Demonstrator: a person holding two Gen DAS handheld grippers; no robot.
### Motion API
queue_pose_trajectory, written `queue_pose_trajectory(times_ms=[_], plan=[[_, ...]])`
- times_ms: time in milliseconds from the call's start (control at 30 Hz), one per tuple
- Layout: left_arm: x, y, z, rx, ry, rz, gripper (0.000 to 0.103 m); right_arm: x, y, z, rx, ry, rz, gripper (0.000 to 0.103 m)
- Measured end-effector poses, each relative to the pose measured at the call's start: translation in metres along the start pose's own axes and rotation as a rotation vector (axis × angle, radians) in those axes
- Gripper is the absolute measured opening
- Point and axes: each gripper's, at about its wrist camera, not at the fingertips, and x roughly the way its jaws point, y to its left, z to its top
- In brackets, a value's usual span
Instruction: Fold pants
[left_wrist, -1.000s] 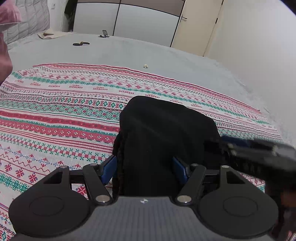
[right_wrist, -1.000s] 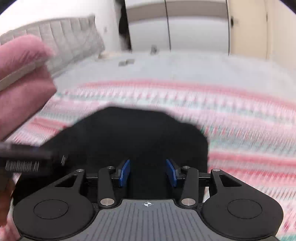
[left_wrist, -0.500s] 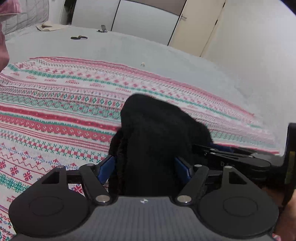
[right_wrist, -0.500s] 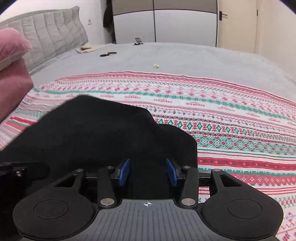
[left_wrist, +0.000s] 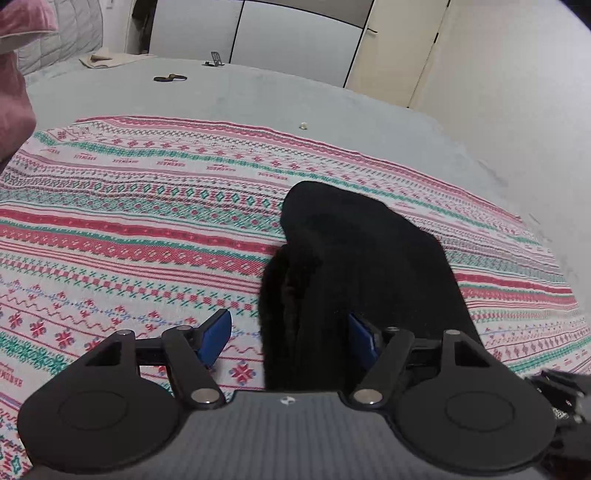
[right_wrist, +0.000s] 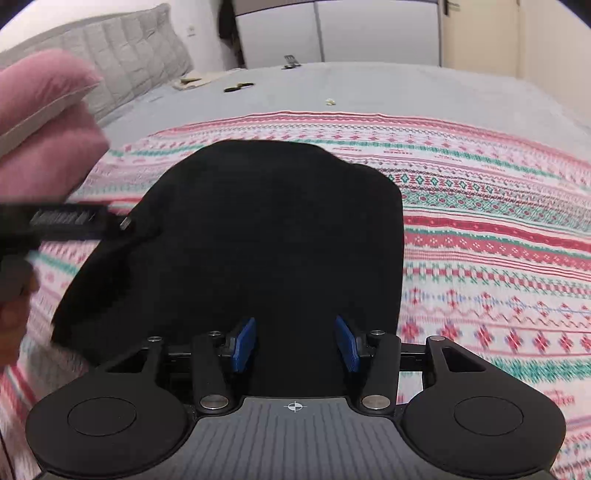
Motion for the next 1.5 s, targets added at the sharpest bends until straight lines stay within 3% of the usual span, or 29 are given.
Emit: queue_pose_trajectory(times_ms=[200,333,533,633,700,800,1000,1133,1267,1500], plan=[[0.005,0.016,-0.002,-0.051,0.043,0.029,0.103,-0.013,-0.001,-0.027,-0.039,-0.003,0.002,0.048],[0.006,0.025,0.0,-0.136,0.073,-0.03,0.103,-0.021,-0.001,-0.034,-0.07,-0.001,0.007,0.048],[0.002,0.04,0.009,-0.286,0.044,-0.155,0.103,-0.032,-0.015,-0.031,-0.061,0.061,0.066,0.049],[0.009,0.043,0.012,-0.362,0.056,-0.245,0.103,-0.041,-0.037,-0.025,0.024,0.057,0.18,0.063],[0.017,0.04,0.013,-0.35,0.084,-0.238,0.103,-0.046,-0.054,-0.021,0.124,0.021,0.202,0.069],[0.032,0.031,0.01,-0.298,0.143,-0.21,0.103,-0.039,-0.075,-0.018,0.242,0.011,0.227,0.069],[0.048,0.035,0.005,-0.365,0.187,-0.298,0.103,-0.014,-0.097,-0.018,0.415,0.045,0.269,0.069],[0.053,0.036,0.005,-0.382,0.192,-0.345,0.103,-0.001,-0.102,-0.019,0.451,0.064,0.255,0.069],[0.054,0.038,0.007,-0.38,0.196,-0.363,0.103,0.009,-0.108,-0.018,0.505,0.051,0.299,0.07],[0.06,0.033,0.006,-0.347,0.197,-0.345,0.103,0.027,-0.109,-0.016,0.576,0.013,0.312,0.071]])
